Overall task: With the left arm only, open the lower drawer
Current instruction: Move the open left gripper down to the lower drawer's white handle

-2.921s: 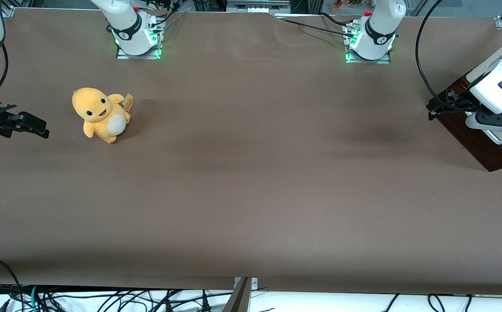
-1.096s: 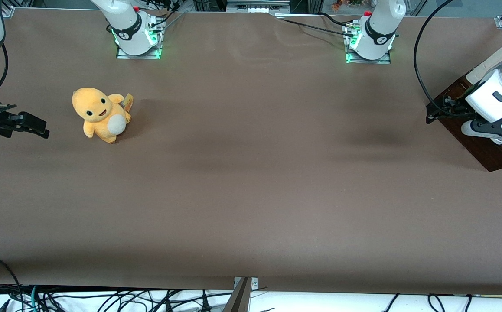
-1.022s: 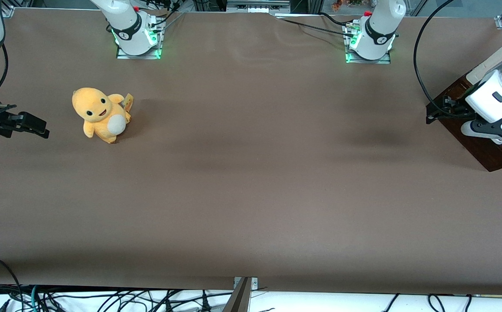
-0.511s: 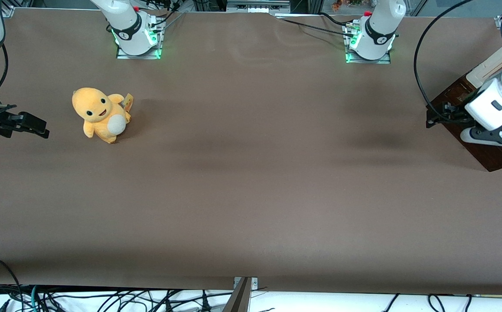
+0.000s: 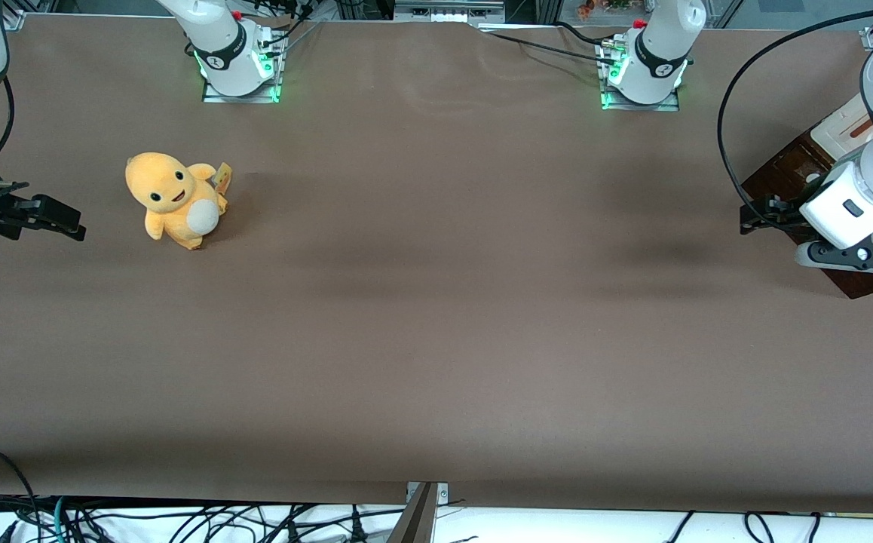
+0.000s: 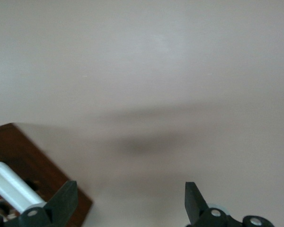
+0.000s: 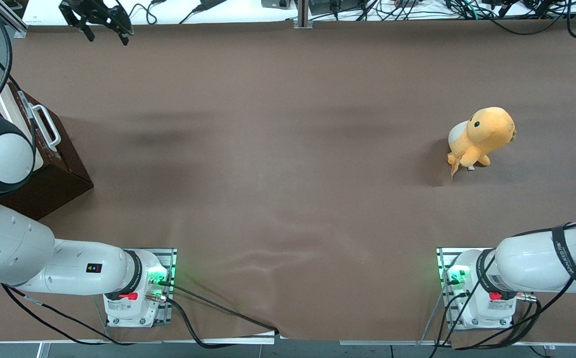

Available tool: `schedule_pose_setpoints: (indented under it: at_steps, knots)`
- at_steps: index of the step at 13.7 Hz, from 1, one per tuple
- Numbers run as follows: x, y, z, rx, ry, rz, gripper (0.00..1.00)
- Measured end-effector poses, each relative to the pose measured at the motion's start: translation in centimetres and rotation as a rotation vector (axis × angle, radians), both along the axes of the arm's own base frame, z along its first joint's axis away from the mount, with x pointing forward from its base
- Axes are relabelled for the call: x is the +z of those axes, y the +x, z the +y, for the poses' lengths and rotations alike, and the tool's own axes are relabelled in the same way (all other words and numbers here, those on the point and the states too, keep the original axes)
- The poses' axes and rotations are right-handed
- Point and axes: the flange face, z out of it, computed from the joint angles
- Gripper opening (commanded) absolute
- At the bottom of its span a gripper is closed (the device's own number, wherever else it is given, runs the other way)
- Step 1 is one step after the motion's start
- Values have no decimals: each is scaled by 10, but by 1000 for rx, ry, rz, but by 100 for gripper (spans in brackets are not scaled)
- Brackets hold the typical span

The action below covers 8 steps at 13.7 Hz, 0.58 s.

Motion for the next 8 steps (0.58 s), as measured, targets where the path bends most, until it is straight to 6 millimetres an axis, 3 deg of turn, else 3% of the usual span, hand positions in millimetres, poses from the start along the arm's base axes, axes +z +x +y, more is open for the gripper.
schedule_pose_setpoints:
  at_steps: [5, 8]
  knots:
    - [-4, -10, 17, 77, 237, 78, 100]
    - [-35, -9, 11, 200, 361, 148, 100]
